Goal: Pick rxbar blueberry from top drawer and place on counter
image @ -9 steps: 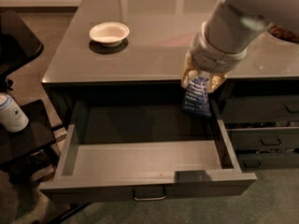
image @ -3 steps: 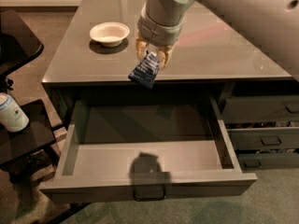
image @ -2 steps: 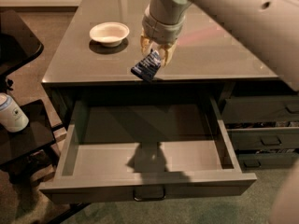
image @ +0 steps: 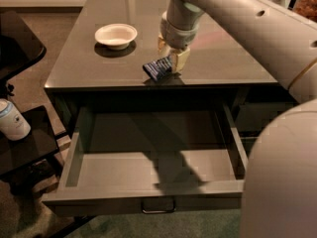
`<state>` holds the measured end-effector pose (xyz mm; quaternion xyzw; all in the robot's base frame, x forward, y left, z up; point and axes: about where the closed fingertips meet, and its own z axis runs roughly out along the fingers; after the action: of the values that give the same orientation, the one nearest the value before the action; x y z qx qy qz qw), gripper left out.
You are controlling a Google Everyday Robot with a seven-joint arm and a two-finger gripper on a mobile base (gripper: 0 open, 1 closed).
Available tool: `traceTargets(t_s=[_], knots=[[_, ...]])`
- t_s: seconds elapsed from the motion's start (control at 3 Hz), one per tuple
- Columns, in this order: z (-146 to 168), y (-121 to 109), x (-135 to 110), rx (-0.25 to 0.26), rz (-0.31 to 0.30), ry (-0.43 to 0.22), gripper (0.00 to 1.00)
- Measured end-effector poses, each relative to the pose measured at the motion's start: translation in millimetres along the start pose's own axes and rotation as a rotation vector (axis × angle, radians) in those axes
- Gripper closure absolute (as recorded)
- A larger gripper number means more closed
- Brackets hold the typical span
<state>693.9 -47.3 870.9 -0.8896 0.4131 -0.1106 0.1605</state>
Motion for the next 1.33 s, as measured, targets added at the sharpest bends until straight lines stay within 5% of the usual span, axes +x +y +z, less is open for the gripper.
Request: traceTargets(t_s=[0.67, 1.33], knots=[[14, -2, 24, -0.029, 0.178, 0.026, 0.58], [6, -1, 29, -0.042, 0.206, 0.055, 0.11]])
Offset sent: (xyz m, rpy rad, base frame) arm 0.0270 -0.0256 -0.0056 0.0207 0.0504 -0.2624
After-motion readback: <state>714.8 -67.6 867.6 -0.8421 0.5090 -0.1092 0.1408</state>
